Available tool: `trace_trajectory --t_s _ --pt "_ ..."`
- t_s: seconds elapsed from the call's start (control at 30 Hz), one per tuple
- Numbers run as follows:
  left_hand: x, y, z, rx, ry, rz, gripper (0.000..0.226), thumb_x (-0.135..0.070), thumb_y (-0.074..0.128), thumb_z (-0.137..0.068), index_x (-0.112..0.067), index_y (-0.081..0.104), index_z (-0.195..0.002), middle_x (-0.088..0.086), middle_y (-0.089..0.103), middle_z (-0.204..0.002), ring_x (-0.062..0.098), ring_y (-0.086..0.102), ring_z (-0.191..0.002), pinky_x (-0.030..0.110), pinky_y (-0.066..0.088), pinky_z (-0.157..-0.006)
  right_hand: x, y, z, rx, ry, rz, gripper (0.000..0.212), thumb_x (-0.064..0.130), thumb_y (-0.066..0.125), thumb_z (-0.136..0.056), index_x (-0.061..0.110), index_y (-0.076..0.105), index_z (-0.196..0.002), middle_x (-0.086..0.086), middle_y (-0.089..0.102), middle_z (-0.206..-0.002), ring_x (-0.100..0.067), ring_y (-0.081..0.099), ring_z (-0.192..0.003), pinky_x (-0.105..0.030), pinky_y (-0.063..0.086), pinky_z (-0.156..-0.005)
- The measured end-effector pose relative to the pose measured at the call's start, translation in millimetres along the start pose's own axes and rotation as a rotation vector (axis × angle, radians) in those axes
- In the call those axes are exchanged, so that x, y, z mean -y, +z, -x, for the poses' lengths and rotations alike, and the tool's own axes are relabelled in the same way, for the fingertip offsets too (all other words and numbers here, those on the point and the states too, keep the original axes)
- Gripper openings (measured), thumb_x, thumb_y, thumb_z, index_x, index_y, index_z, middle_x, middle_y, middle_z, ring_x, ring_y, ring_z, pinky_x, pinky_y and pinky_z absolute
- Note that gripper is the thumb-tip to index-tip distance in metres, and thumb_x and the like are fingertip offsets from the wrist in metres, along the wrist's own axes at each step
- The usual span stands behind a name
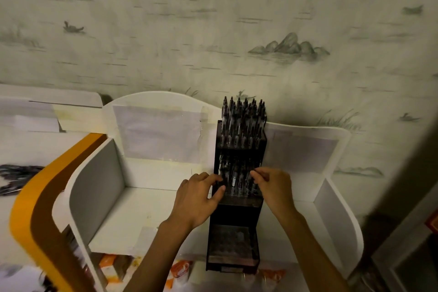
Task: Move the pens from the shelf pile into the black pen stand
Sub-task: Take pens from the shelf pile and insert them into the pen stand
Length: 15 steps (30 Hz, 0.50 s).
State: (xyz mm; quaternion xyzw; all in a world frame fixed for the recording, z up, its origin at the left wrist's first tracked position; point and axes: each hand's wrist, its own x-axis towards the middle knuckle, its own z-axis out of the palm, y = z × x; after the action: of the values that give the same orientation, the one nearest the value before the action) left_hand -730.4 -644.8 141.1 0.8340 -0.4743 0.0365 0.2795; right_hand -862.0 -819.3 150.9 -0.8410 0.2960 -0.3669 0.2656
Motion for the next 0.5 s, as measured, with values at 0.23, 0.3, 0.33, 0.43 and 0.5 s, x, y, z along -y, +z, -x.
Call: trace_trajectory --t_s 0.23,0.3,0.33,0.43,0.5 --pt "-5 3 3 0.002 0.009 -0.015 0.038 -0.056 0.042 -0.097 -0.039 0.056 -0.128 -0.013 0.065 -0.115 0.011 0.059 -0.104 0.033 0.048 -0.091 -2 -1 6 0.008 0.055 0.026 0.018 0.027 0.076 -0.084 0.012 0.078 -0.095 0.000 0.075 -0.084 -0.003 0.063 -0.071 -0.014 0.050 -0.069" --pt "-2 2 5 -0.001 -0.001 -0.015 0.038 -0.056 0.041 -0.098 -0.039 0.056 -0.128 -0.014 0.064 -0.116 0.009 0.060 -0.104 0.032 0.048 -0.091 -1 -4 11 -0.010 0.067 0.028 0.019 0.029 0.075 -0.085 0.014 0.078 -0.096 0.002 0.075 -0.084 -0.003 0.063 -0.071 -0.013 0.049 -0.069" --pt "0 1 6 -0.003 -0.008 -0.020 0.037 -0.056 0.041 -0.098 -0.040 0.056 -0.128 -0.015 0.063 -0.116 0.008 0.060 -0.104 0.031 0.048 -0.092 0 -6 15 -0.010 0.060 0.034 0.017 0.029 0.074 -0.086 0.015 0.077 -0.095 0.003 0.075 -0.083 -0.003 0.064 -0.070 -0.015 0.052 -0.070" --pt "7 -3 11 -0.018 -0.024 -0.037 0.035 -0.055 0.041 -0.099 -0.042 0.055 -0.128 -0.017 0.062 -0.114 0.007 0.060 -0.101 0.027 0.047 -0.089 6 -8 26 0.041 0.022 0.038 0.012 0.028 0.070 -0.089 0.022 0.075 -0.097 0.010 0.073 -0.084 0.001 0.063 -0.071 -0.008 0.047 -0.066" --pt "11 -8 15 -0.017 -0.041 -0.050 0.035 -0.057 0.041 -0.099 -0.042 0.055 -0.127 -0.017 0.062 -0.111 0.007 0.060 -0.097 0.026 0.047 -0.085 13 -5 34 0.111 -0.005 -0.001 0.012 0.029 0.069 -0.090 0.025 0.074 -0.100 0.016 0.070 -0.086 0.004 0.062 -0.075 -0.006 0.047 -0.068"
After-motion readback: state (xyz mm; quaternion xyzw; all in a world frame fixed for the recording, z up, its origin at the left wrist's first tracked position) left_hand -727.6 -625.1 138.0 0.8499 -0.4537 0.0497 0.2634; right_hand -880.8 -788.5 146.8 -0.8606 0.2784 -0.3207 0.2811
